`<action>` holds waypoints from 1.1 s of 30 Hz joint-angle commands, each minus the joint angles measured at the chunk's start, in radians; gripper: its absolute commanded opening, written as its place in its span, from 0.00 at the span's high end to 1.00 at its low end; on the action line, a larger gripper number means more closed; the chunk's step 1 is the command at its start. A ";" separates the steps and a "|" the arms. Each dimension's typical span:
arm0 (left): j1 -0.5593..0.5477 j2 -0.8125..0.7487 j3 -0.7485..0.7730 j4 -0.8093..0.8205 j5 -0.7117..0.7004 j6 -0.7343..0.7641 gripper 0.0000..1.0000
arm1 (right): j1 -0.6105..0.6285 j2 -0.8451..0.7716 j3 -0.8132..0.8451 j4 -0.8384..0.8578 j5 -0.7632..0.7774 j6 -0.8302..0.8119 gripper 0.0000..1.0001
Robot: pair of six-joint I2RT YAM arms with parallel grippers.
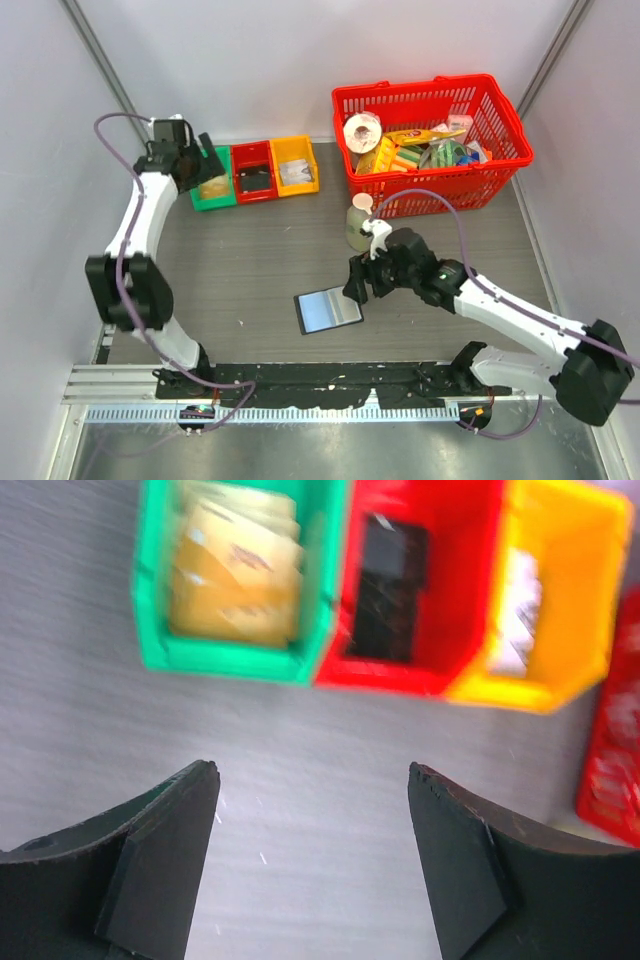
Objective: Take the credit cards out of the card holder
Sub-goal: Place the credit card in the storage box, then remove the credit card from the card holder.
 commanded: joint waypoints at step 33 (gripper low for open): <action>-1.024 -0.410 -1.001 0.463 -0.269 -0.550 0.51 | 0.212 0.444 0.009 0.148 0.316 0.232 0.44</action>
